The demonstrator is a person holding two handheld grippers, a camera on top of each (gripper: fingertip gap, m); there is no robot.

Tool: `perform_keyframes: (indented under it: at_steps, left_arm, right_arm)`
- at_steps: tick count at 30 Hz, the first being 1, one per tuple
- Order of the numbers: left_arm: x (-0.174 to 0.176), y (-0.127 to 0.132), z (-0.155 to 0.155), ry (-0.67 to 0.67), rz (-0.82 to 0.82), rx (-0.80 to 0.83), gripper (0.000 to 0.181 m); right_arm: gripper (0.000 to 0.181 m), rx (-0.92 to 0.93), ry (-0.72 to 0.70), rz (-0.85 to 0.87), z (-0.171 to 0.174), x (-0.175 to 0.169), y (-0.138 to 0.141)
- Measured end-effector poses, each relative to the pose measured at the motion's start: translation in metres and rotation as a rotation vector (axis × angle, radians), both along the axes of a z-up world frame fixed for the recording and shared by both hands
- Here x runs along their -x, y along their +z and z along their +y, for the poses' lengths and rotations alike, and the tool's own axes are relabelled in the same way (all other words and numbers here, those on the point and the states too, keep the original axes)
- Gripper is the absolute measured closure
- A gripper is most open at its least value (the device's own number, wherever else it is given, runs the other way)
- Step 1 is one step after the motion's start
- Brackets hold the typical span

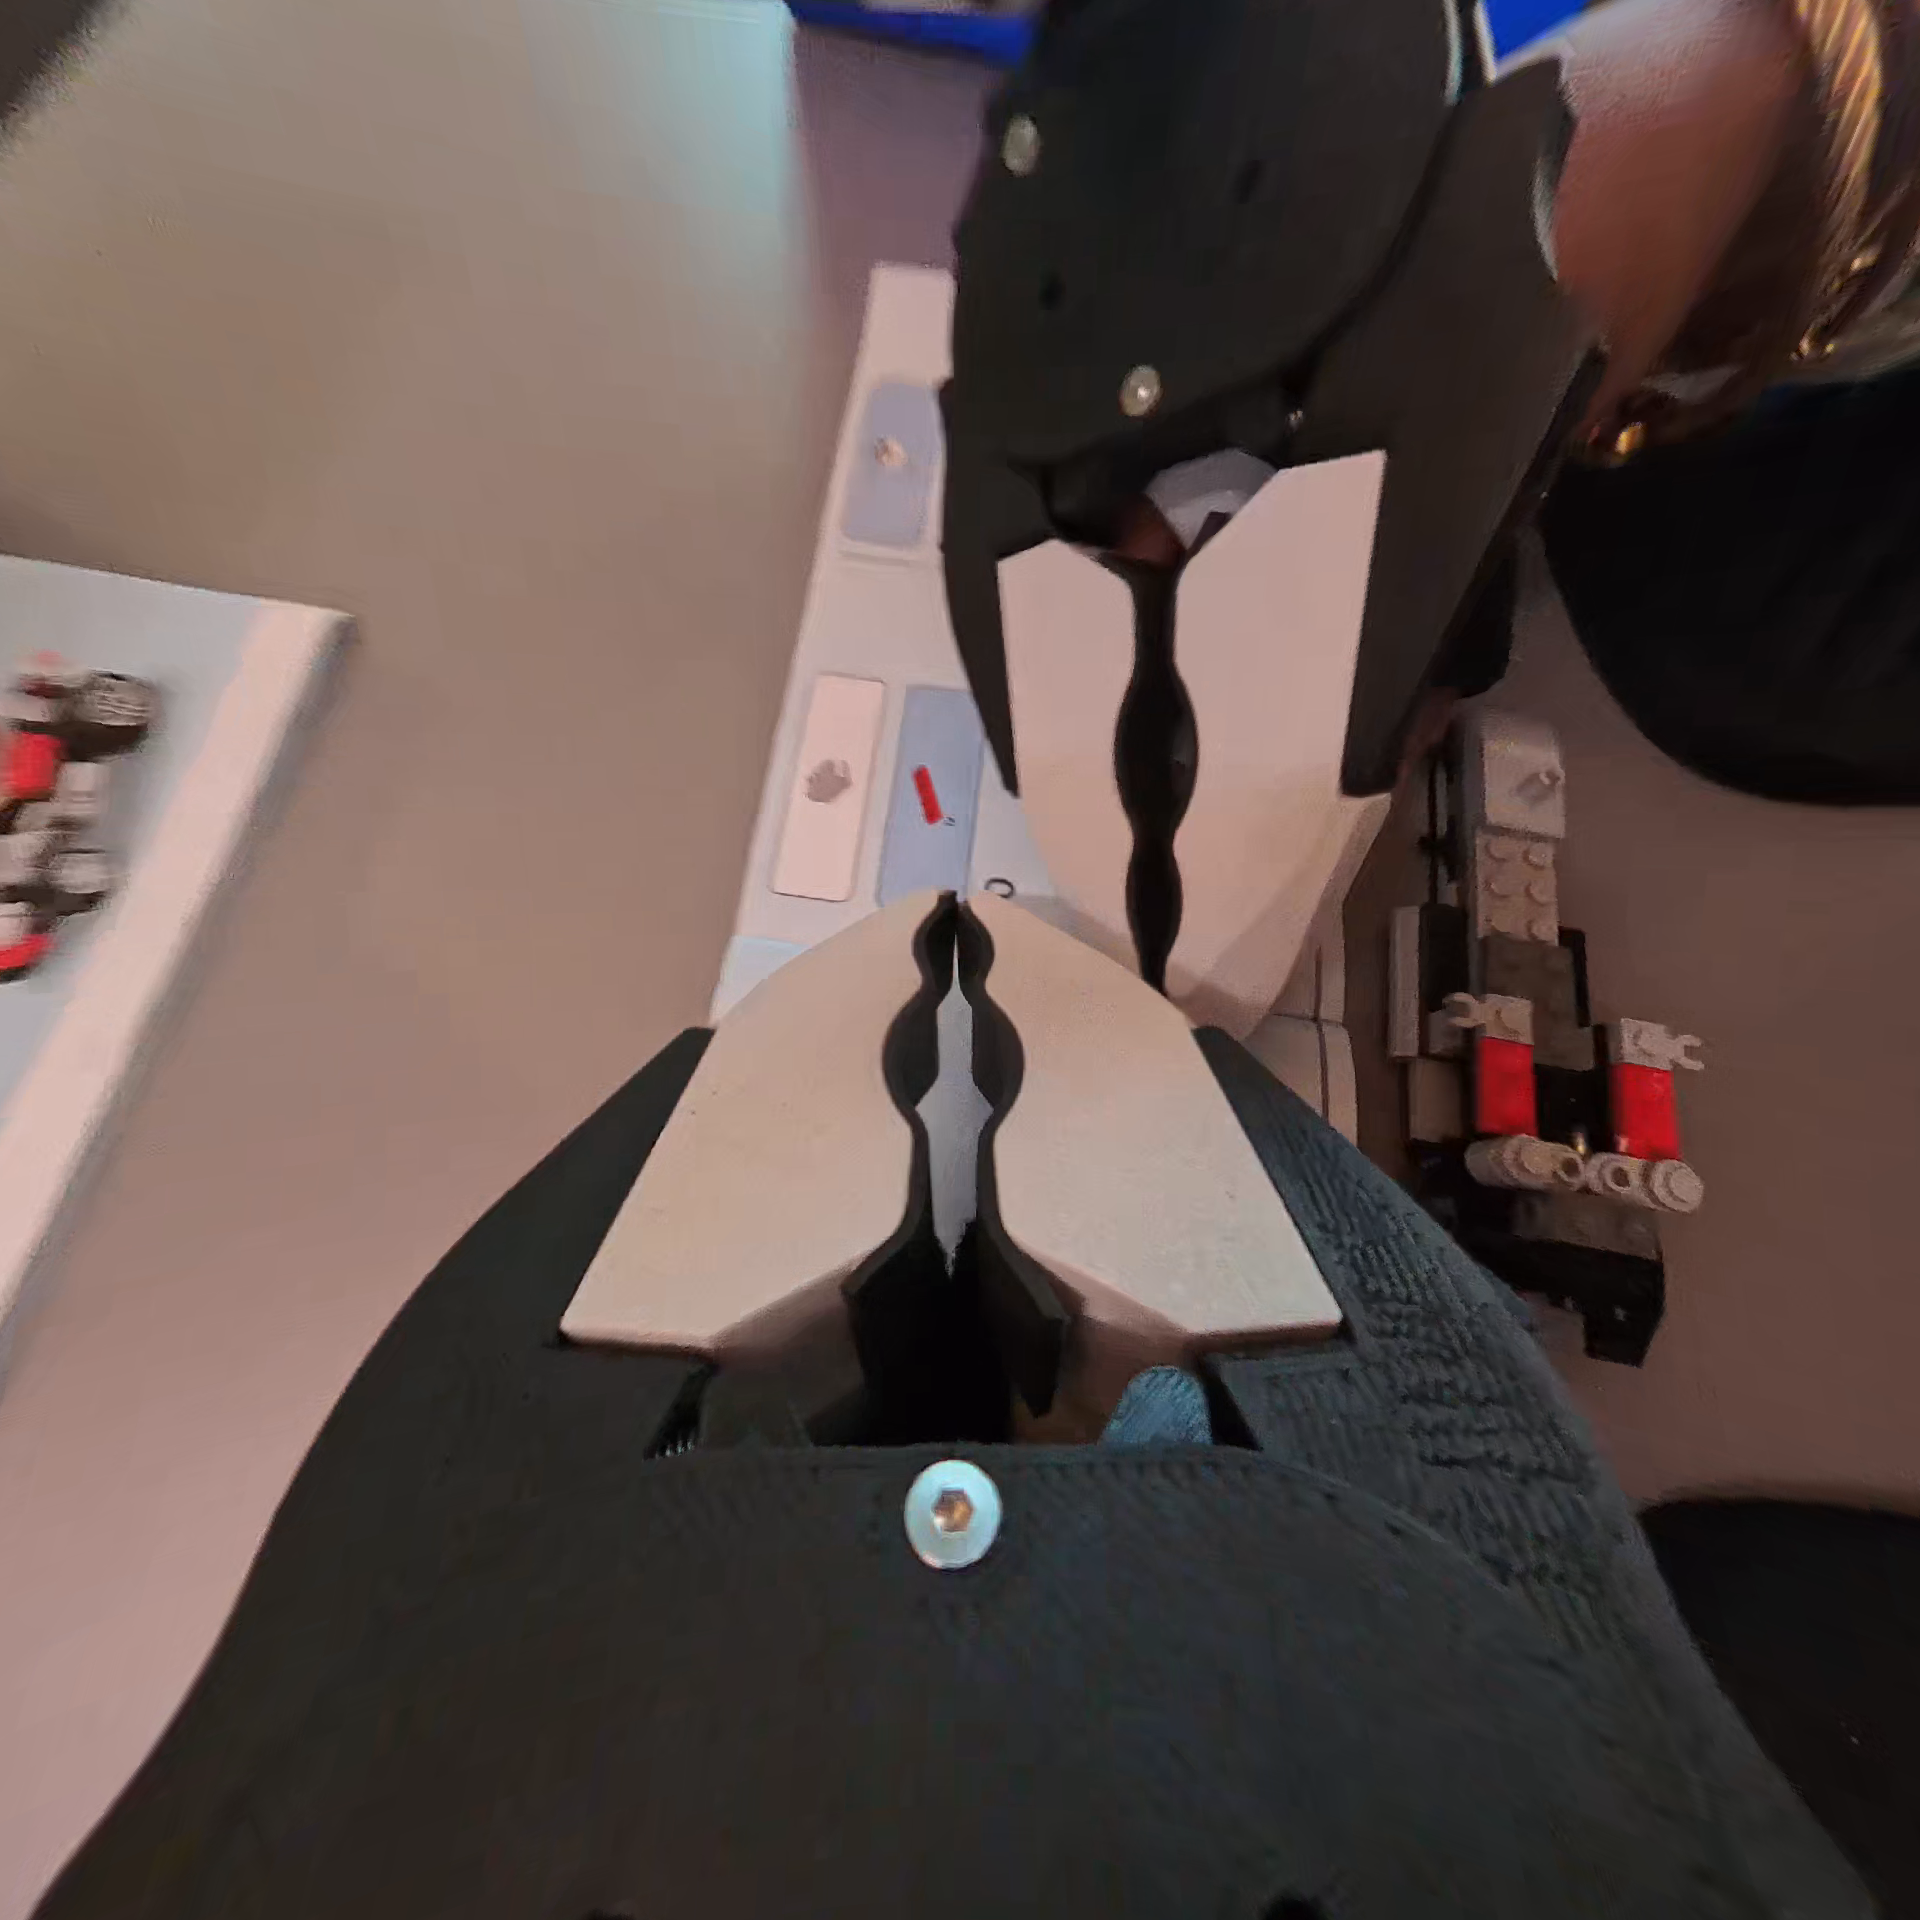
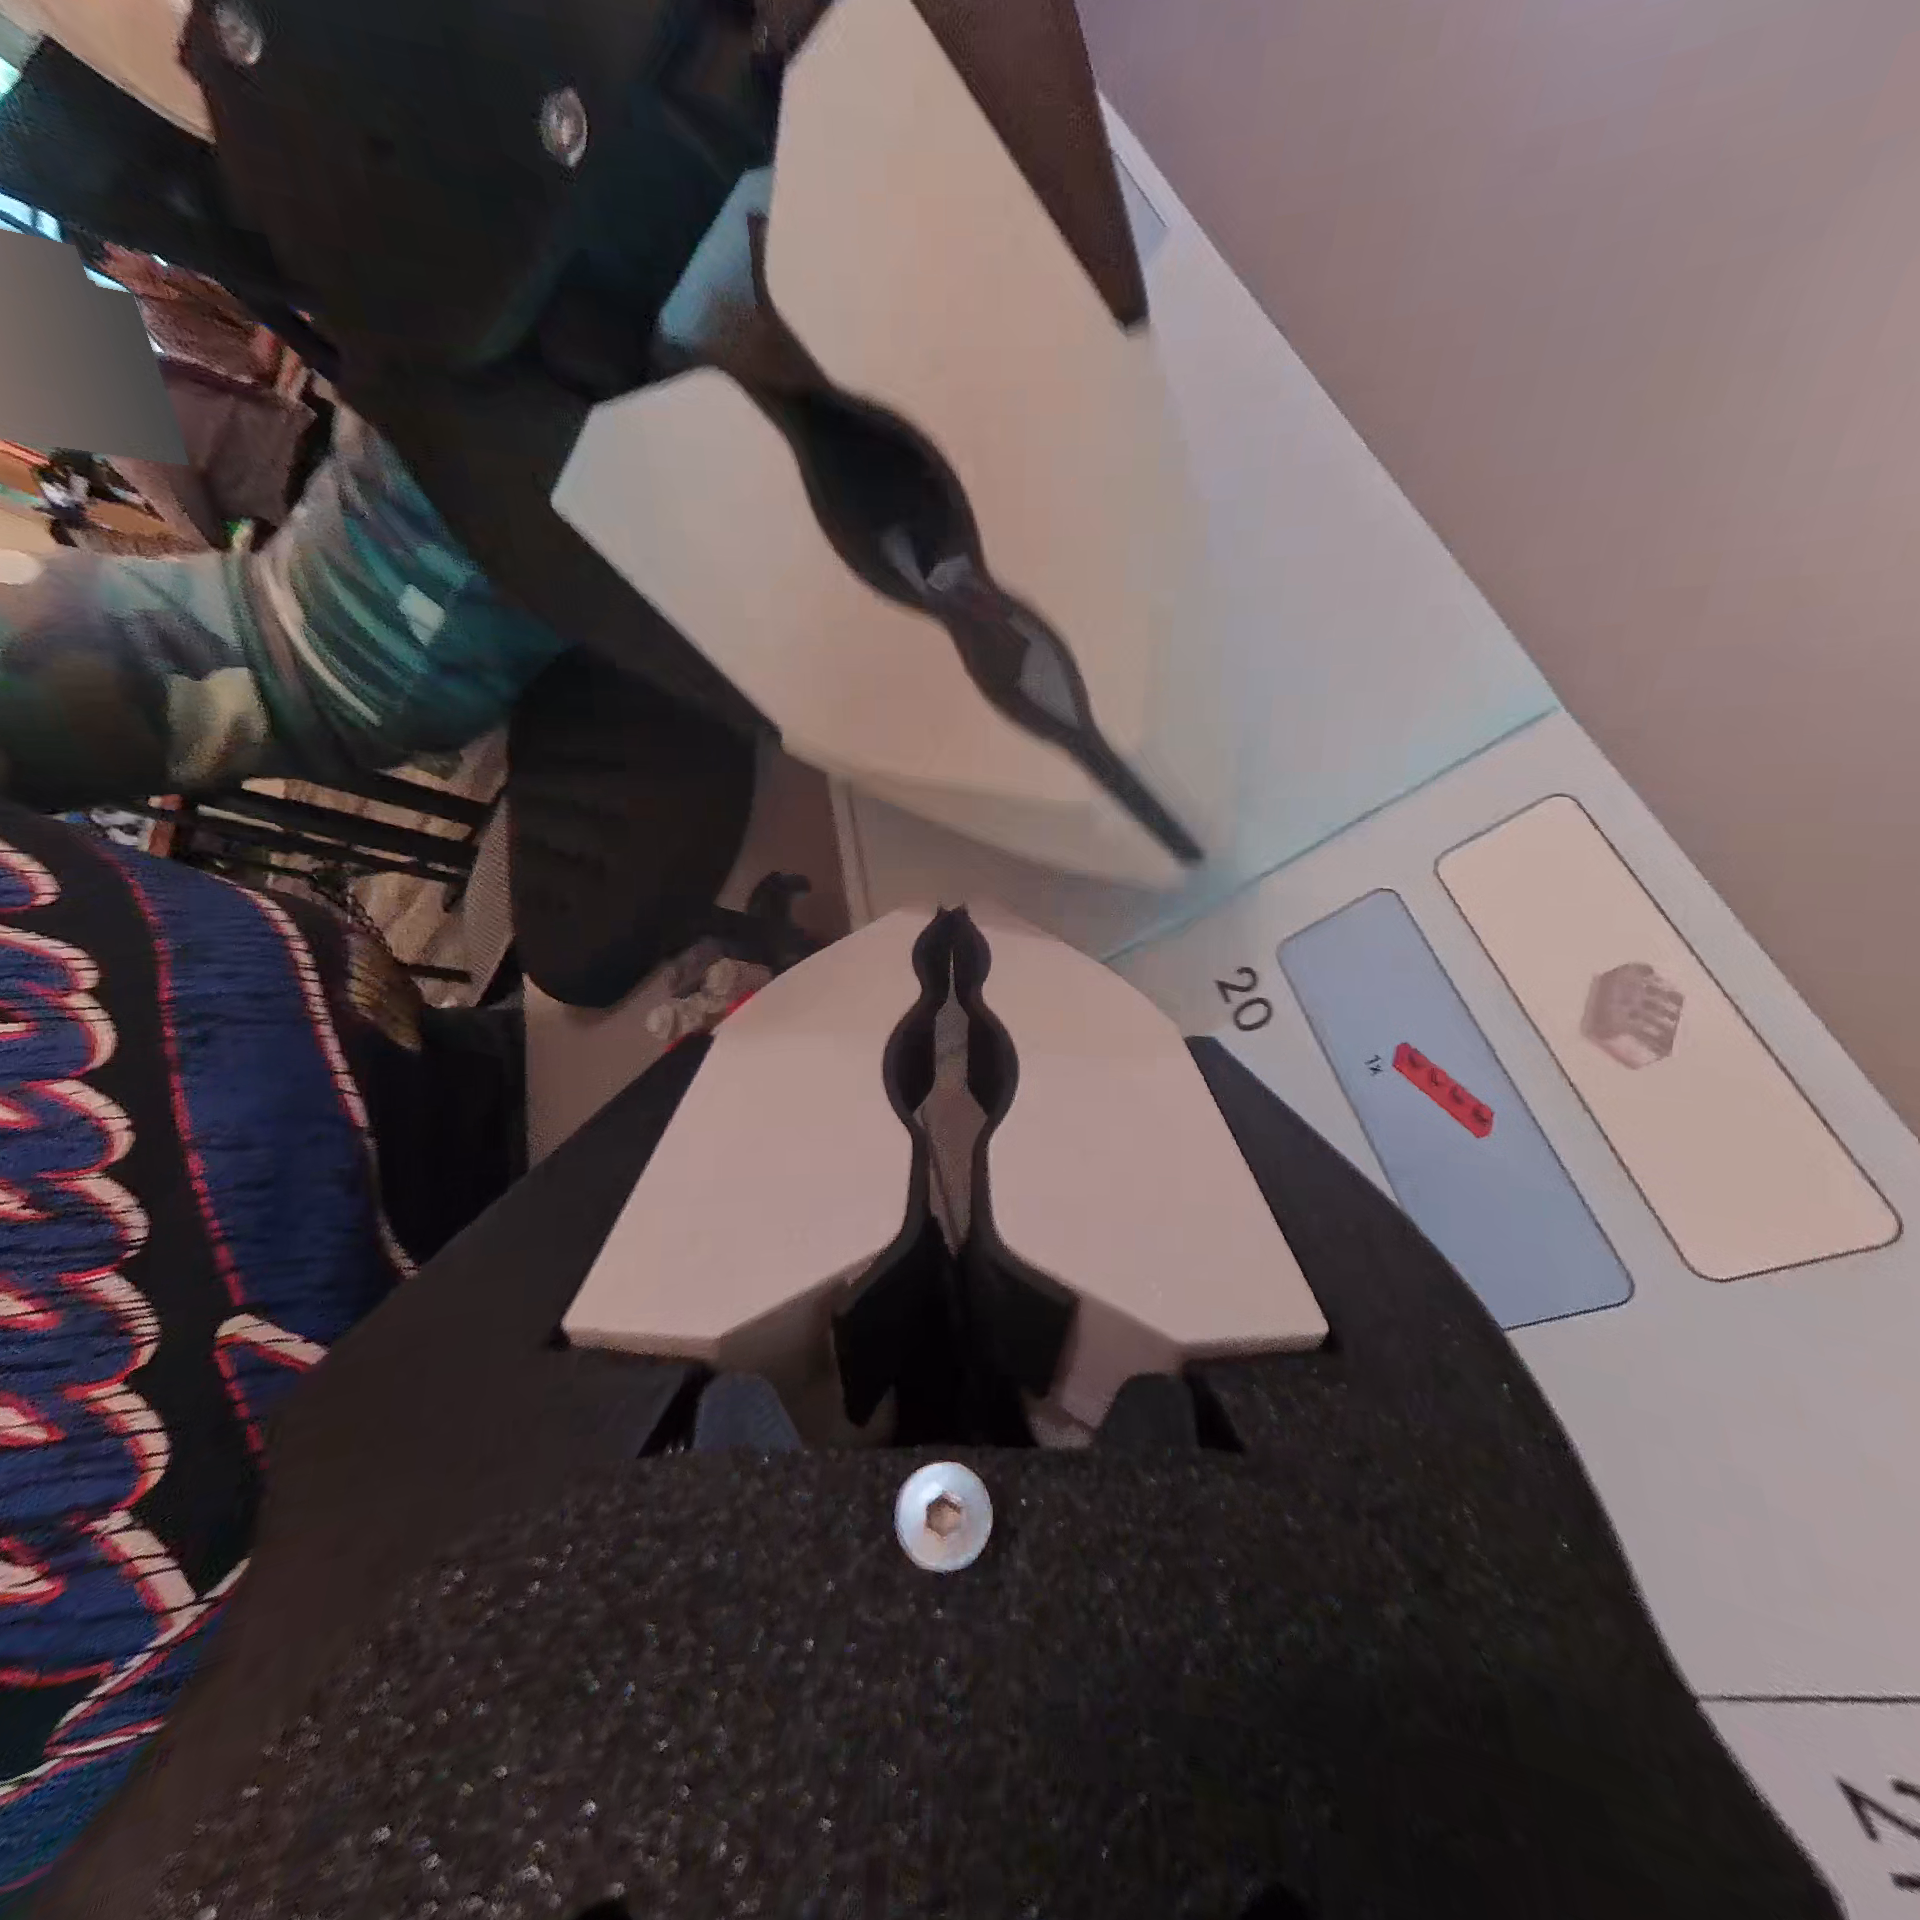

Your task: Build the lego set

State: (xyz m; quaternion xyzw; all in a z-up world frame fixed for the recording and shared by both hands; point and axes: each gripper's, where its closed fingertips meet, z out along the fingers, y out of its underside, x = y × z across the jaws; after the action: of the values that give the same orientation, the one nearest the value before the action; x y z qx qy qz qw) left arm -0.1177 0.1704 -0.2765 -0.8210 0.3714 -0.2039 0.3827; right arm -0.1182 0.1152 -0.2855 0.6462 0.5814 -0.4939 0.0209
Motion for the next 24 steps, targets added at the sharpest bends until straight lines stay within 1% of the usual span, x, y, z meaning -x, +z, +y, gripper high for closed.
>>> perform_keyframes:
  at_steps: [2, 3, 5, 6, 8, 12, 14, 15, 17, 18, 19, 20, 21, 22, 23, 24]
  left_arm:
    - [-0.006, -0.021, -0.003, -0.036, 0.040, 0.075, 0.178]
    - [-0.006, -0.026, -0.003, -0.034, 0.039, 0.085, 0.180]
    - [-0.007, -0.025, -0.001, -0.017, 0.020, 0.085, 0.180]
    - [-0.007, -0.025, -0.001, -0.014, 0.027, 0.075, 0.180]
    - [-0.007, -0.026, -0.001, -0.013, 0.037, 0.061, 0.181]
    - [-0.007, -0.026, -0.001, -0.015, 0.029, 0.069, 0.181]
    - [-0.007, -0.025, 0.000, -0.017, 0.035, 0.060, 0.181]
    - [-0.007, -0.025, 0.000, -0.021, 0.038, 0.055, 0.181]
    - [-0.004, -0.023, 0.002, -0.029, 0.050, 0.020, 0.181]
    - [-0.001, -0.017, 0.002, -0.029, 0.045, -0.015, 0.181]
    - [0.002, -0.006, 0.001, -0.022, 0.028, -0.052, 0.179]
    - [0.007, 0.008, 0.000, -0.002, 0.005, -0.083, 0.172]
    - [0.013, 0.023, -0.004, 0.024, -0.017, -0.104, 0.169]
    - [0.020, 0.035, -0.009, 0.055, -0.029, -0.113, 0.166]
    - [0.028, 0.043, -0.015, 0.091, -0.030, -0.110, 0.162]
    - [0.034, 0.046, -0.023, 0.122, -0.023, -0.096, 0.159]
  right_arm:
    - [0.181, -0.010, 0.033, -0.045, -0.003, -0.004, -0.011]
    - [0.181, 0.003, 0.033, -0.038, -0.004, -0.005, -0.011]
    - [0.181, -0.009, 0.034, -0.029, -0.006, -0.010, -0.011]
    - [0.181, -0.017, 0.060, -0.033, -0.011, -0.015, -0.011]
    - [0.181, -0.005, 0.155, -0.067, -0.029, -0.029, -0.012]
    - [0.181, 0.053, 0.146, -0.047, -0.030, -0.029, -0.010]
    - [0.181, 0.033, 0.165, -0.010, -0.029, -0.029, -0.007]
    - [0.181, 0.049, 0.165, 0.040, -0.028, -0.028, 0.001]
    - [0.179, 0.042, 0.128, 0.208, -0.017, -0.022, 0.024]
    - [0.177, -0.025, 0.106, 0.286, -0.008, -0.022, 0.031]
    - [0.170, -0.123, 0.085, 0.333, 0.003, -0.023, 0.033]
    - [0.159, -0.226, 0.067, 0.355, 0.014, -0.026, 0.032]
    - [0.147, -0.328, 0.047, 0.351, 0.025, -0.030, 0.029]
    - [0.143, -0.418, 0.036, 0.333, 0.036, -0.034, 0.023]
    - [0.139, -0.488, 0.021, 0.316, 0.045, -0.039, 0.019]
    - [0.130, -0.528, -0.005, 0.305, 0.051, -0.041, 0.017]
